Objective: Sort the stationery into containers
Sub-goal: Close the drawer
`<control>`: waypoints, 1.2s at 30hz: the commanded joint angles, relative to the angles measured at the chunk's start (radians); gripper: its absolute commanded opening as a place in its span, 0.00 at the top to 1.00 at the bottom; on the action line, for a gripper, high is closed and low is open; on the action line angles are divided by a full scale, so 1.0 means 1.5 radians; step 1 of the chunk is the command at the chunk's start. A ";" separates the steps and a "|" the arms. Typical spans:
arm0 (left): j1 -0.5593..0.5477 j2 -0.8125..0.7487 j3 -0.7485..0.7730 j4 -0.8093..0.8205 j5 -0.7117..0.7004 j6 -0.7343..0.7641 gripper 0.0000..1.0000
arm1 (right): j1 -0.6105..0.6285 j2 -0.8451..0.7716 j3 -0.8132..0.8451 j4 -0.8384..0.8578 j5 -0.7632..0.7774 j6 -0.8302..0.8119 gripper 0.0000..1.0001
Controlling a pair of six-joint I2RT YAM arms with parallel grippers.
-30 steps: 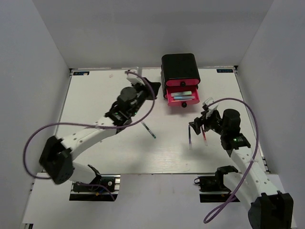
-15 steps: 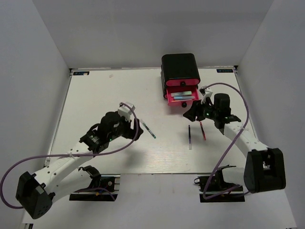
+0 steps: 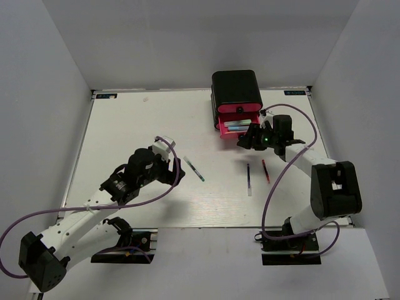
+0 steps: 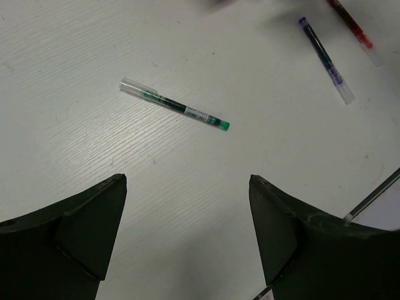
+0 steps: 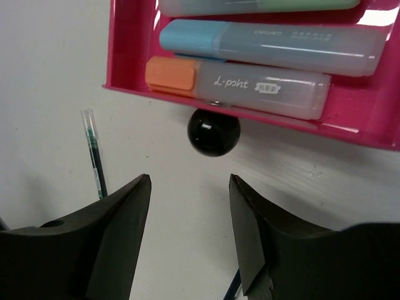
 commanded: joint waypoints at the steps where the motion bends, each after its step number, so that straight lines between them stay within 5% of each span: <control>1: 0.001 -0.006 0.021 -0.004 -0.005 0.009 0.11 | 0.000 0.017 0.036 0.051 0.024 0.022 0.41; 11: 0.001 -0.006 0.021 -0.004 -0.011 0.009 0.11 | 0.001 0.074 0.049 0.107 0.033 0.049 0.46; 26: 0.001 -0.006 0.021 -0.004 -0.011 0.009 0.11 | -0.001 0.059 0.013 0.212 0.025 0.061 0.69; 36: 0.001 0.001 0.015 -0.004 -0.011 0.009 0.11 | 0.000 0.087 0.045 0.272 0.036 0.071 0.70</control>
